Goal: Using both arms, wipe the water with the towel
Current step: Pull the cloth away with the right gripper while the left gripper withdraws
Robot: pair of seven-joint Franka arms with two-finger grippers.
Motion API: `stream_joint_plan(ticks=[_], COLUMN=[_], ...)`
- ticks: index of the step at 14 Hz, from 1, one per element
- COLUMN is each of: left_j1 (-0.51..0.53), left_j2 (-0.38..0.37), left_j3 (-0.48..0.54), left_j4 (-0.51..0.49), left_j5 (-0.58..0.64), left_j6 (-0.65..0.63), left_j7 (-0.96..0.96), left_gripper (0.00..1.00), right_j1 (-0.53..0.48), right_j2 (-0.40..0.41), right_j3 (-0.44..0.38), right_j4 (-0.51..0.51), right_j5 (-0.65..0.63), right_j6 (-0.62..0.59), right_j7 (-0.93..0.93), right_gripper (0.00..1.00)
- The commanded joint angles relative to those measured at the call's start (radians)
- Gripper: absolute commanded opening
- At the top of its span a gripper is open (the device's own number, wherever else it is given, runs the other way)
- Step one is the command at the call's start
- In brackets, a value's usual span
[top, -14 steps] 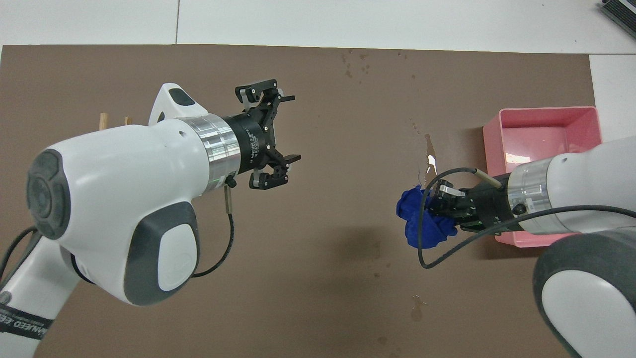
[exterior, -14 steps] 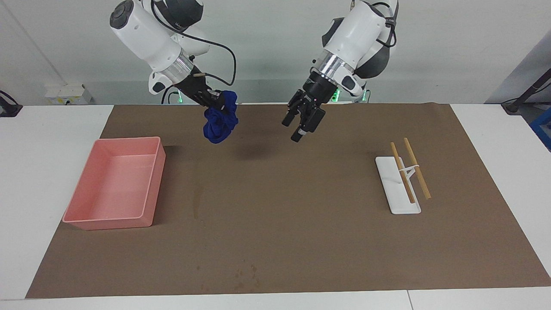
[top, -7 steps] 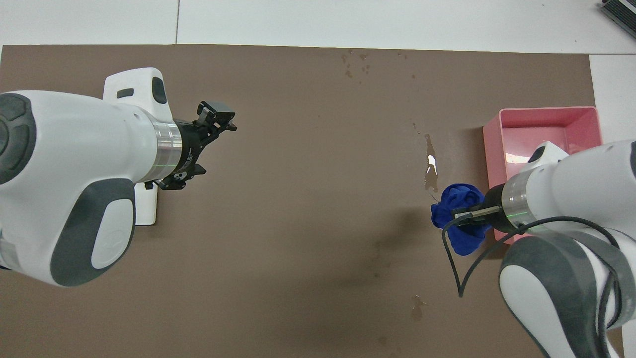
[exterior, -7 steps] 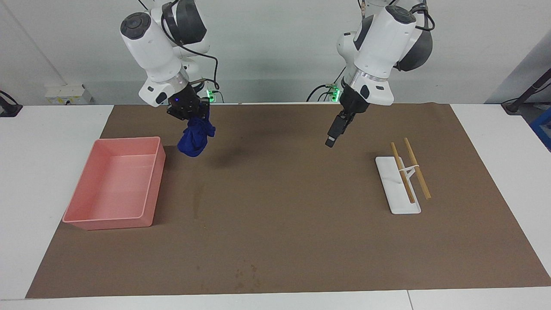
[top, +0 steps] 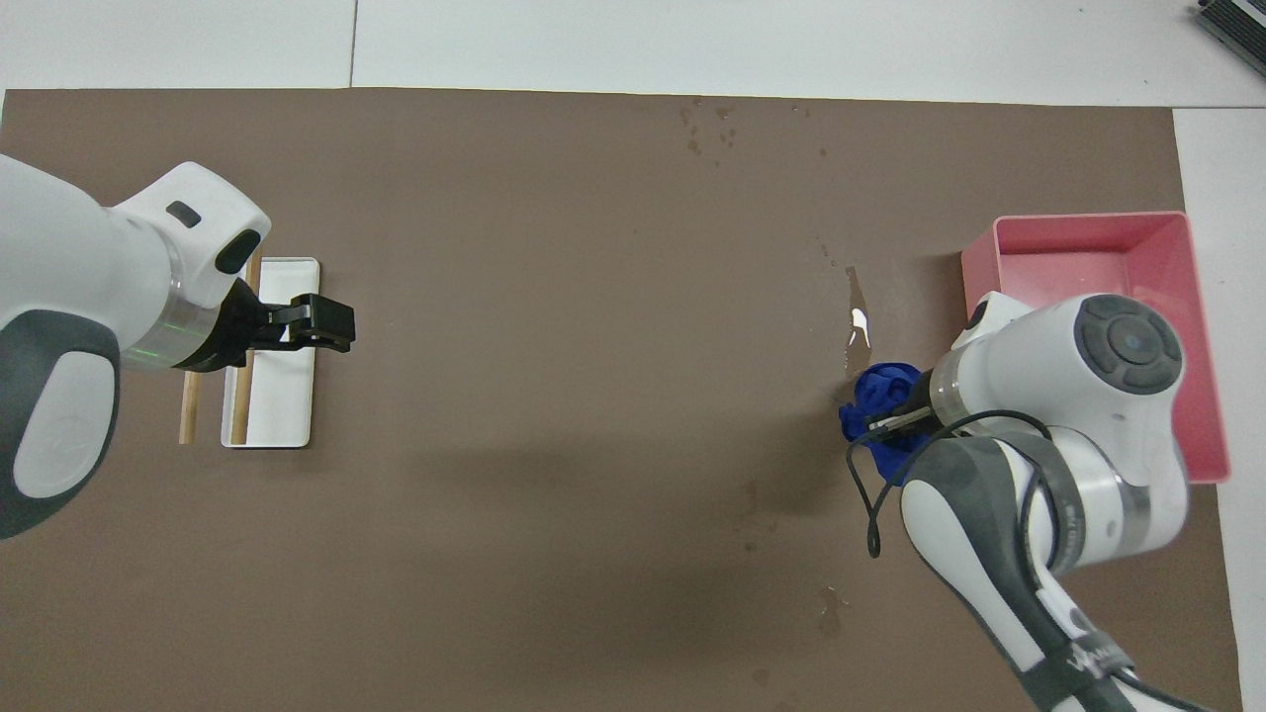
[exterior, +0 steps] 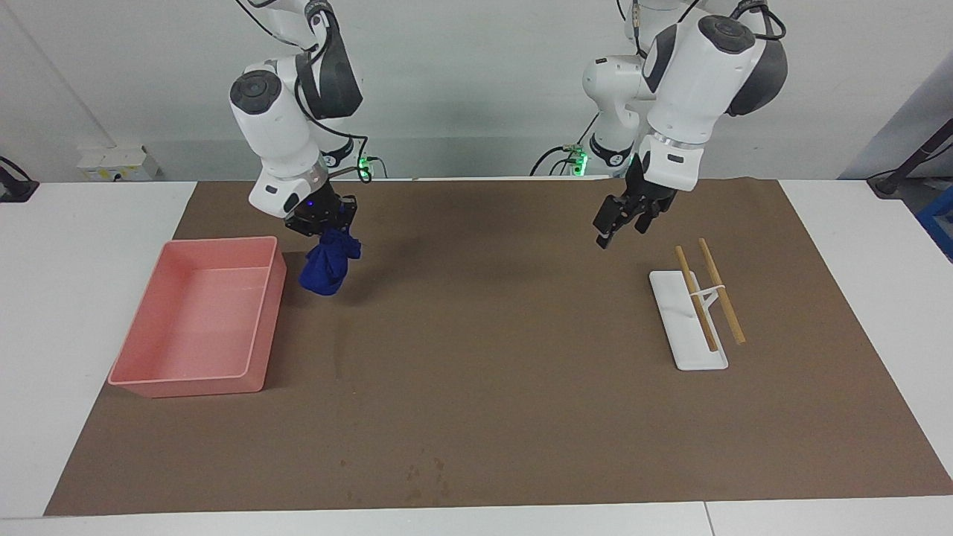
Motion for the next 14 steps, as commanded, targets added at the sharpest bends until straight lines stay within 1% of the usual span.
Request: stream_joint_plan(ticks=[1, 2, 3, 4, 6, 9, 10, 12, 14], left_j1=[0.017, 0.006, 0.003, -0.006, -0.046, -0.047, -0.043, -0.041, -0.038], left_j2=[0.023, 0.062, 0.083, 0.099, 0.095, 0.086, 0.086, 0.081, 0.078], left_j3=[0.055, 0.103, 0.115, 0.117, 0.121, 0.132, 0.134, 0.138, 0.143], left_j4=[0.114, 0.178, 0.220, 0.231, 0.223, 0.217, 0.229, 0.234, 0.265], left_j5=[0.047, 0.048, 0.050, 0.053, 0.093, 0.082, 0.068, 0.062, 0.061], left_j6=[-0.131, -0.180, -0.196, -0.191, -0.184, -0.181, -0.171, -0.174, -0.216], left_j7=[0.176, 0.219, 0.224, 0.225, 0.254, 0.255, 0.256, 0.259, 0.267], left_gripper=[1.00, 1.00, 1.00, 1.00, 1.00, 1.00, 1.00, 1.00, 1.00], right_j1=[-0.011, -0.011, -0.012, -0.012, -0.020, -0.060, -0.063, -0.074, -0.077], right_j2=[0.083, 0.106, 0.132, 0.150, 0.164, 0.198, 0.210, 0.245, 0.296], right_j3=[0.007, 0.007, 0.007, 0.007, 0.005, 0.005, 0.005, 0.005, 0.005], right_j4=[-0.003, -0.018, -0.018, -0.017, -0.003, 0.064, 0.084, 0.113, 0.159], right_j5=[-0.022, -0.023, -0.022, -0.023, -0.025, -0.057, -0.080, -0.135, -0.142], right_j6=[0.093, 0.162, 0.211, 0.254, 0.283, 0.305, 0.319, 0.372, 0.394], right_j7=[-0.054, -0.059, -0.060, -0.062, -0.077, -0.157, -0.168, -0.176, -0.176], right_gripper=[0.00, 0.00, 0.00, 0.00, 0.00, 0.00, 0.00, 0.00, 0.00])
